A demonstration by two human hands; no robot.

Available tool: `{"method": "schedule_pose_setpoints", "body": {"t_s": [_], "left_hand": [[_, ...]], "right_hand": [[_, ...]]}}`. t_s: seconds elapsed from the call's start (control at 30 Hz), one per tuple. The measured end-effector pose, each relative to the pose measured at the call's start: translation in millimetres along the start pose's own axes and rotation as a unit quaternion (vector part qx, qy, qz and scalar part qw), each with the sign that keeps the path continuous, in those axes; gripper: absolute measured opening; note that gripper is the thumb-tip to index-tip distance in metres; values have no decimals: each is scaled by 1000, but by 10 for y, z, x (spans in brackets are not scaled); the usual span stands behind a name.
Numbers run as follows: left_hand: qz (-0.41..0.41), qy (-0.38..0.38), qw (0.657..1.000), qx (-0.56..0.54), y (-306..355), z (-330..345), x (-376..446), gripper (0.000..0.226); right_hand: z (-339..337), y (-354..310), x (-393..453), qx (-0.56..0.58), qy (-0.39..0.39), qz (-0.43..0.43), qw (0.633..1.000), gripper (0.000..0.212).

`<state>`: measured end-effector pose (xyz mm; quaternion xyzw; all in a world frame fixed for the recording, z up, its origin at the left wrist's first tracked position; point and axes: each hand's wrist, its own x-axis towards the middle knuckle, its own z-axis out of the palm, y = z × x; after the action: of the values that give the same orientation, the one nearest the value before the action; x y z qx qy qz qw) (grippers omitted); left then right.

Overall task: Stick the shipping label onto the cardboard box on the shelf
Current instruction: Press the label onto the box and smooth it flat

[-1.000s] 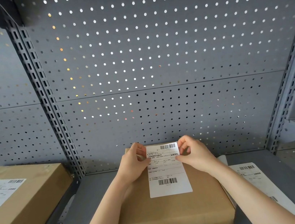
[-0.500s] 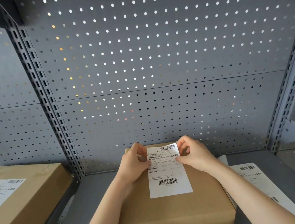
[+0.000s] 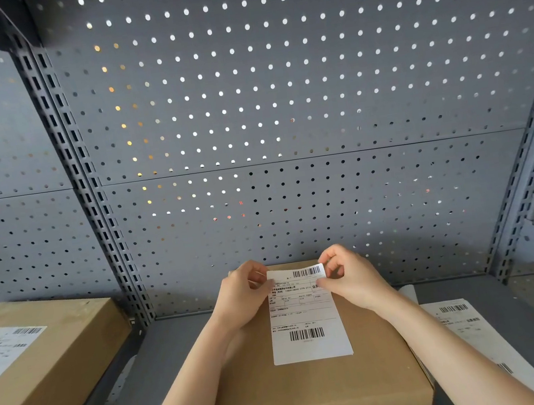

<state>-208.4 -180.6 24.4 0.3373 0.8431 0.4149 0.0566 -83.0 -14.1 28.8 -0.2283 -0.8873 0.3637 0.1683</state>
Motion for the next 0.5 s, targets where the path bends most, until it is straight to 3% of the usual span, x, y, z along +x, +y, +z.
{"method": "schedule_pose_setpoints", "body": {"t_s": [0.5], "left_hand": [[11,-11,1000,27,-8,14,8,15]], "right_hand": [[27,14,18,-9,-12,3,1000,25]]}}
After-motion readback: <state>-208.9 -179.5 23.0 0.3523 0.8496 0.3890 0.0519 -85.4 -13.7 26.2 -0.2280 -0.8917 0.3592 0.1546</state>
